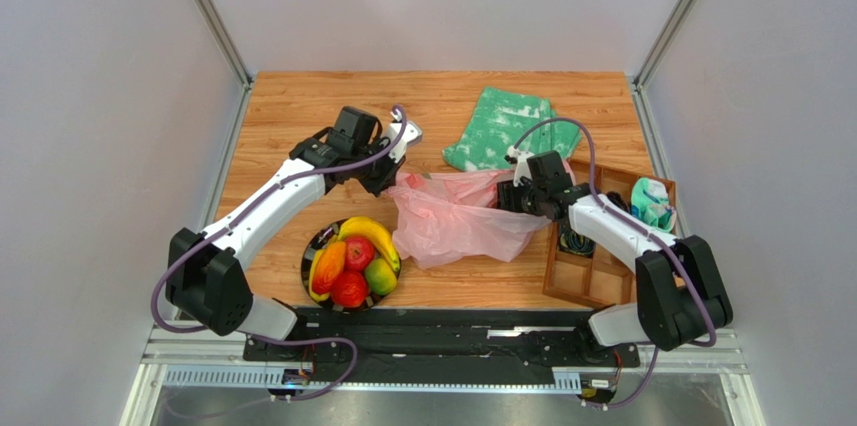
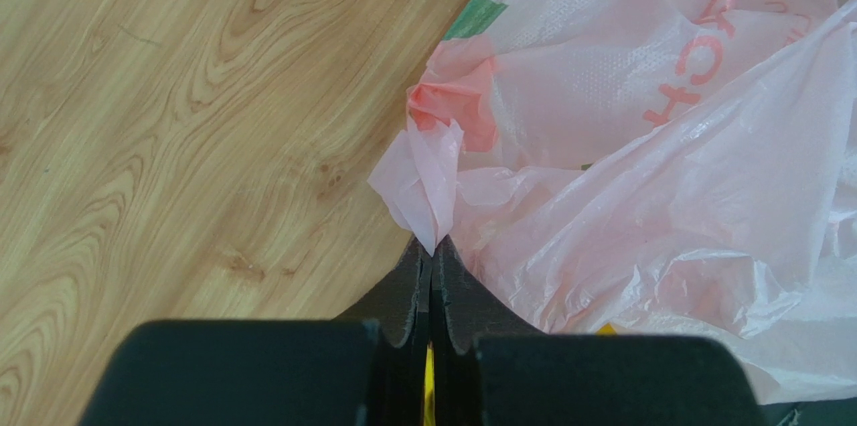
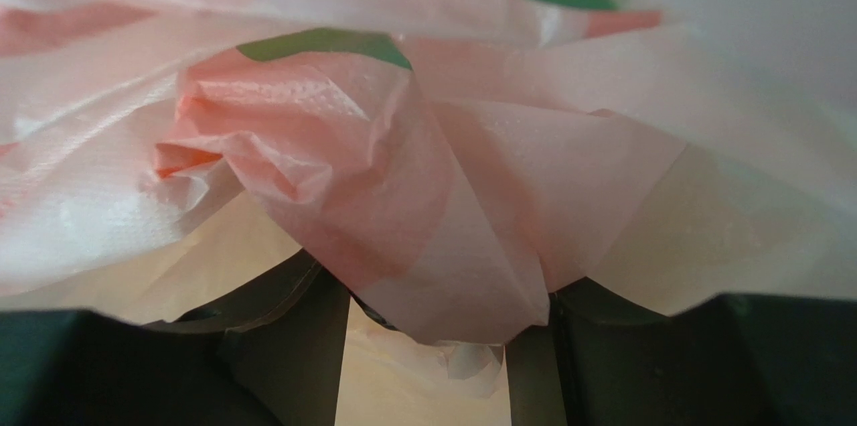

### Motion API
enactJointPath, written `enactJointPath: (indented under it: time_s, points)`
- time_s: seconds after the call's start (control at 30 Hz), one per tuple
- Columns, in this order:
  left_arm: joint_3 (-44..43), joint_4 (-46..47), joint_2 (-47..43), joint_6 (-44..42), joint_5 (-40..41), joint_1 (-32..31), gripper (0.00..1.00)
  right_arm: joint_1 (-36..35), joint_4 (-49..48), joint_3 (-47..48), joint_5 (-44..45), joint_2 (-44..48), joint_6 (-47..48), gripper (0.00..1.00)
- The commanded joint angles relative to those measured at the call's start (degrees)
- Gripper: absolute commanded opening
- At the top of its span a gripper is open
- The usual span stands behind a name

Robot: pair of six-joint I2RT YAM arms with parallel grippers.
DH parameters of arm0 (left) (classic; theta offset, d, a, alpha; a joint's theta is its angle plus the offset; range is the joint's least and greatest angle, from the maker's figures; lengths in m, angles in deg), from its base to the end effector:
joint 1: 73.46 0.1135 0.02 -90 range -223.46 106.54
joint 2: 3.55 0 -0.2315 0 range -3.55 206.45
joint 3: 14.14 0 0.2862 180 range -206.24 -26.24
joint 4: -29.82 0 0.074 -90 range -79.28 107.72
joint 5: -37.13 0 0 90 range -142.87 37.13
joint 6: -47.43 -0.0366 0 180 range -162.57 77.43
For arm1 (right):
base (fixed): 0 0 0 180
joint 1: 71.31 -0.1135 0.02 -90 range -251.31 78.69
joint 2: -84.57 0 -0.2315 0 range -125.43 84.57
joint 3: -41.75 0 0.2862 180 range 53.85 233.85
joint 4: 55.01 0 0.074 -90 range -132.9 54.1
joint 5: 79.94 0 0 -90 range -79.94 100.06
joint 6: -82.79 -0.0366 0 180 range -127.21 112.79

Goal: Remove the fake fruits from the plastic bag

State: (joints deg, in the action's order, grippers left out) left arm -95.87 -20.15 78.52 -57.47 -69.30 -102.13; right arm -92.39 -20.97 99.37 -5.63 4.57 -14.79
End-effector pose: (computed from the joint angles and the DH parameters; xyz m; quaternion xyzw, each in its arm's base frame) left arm 0.2968 -0.1741 0.2571 0.3905 0.8465 -0.1737 0.3175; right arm 0.2809 0.1189 0.1415 -0.1506 0.9372 0.1974 0.2449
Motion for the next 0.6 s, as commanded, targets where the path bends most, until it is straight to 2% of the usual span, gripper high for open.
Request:
enactJointPath:
  time_s: [0.0,0.1,0.13,0.2,0.3,0.33,0.37,0.43,0.5,0.57]
  points:
    - [1.07,3.24,0.90,0.39,1.40,-2.09,0.00,-0.01,-4.35,-3.06,3.20,3.98,1.25,0.13]
    - [0.11,4.03,1.43,0.83,4.20,-3.33,0.00,-0.01,-4.88,-4.12,4.34,5.21,1.94,0.13]
    - [-1.03,3.33,1.43,0.92,4.90,-3.33,0.14,-0.01,-4.80,-3.95,4.69,5.65,2.04,0.13]
    - [-6.20,2.36,0.12,1.36,3.95,-3.33,0.27,0.16,-4.27,-3.60,5.22,5.91,2.12,0.12]
    - [-12.45,1.66,-4.09,2.50,-5.08,-3.33,0.48,0.34,-4.27,-2.54,4.87,5.57,2.13,0.11]
    - [-13.07,3.66,-5.41,3.98,-13.46,-3.33,0.82,0.43,-4.27,-2.28,4.61,5.39,2.04,0.11]
    - [-12.99,5.16,-7.51,5.22,-17.20,-3.50,0.93,0.34,-4.27,-1.75,4.09,4.87,2.04,0.11]
    - [-12.21,9.54,-8.14,11.77,-20.83,-5.16,0.96,0.34,-4.35,-1.05,3.64,4.34,2.04,0.11]
    - [-10.62,11.49,-6.13,15.93,-19.71,-8.58,0.96,0.34,-4.18,-0.43,3.47,3.81,2.12,0.10]
    - [-6.85,16.75,-3.85,22.61,-17.86,-10.61,0.87,0.34,-4.09,0.01,3.29,3.46,2.04,0.10]
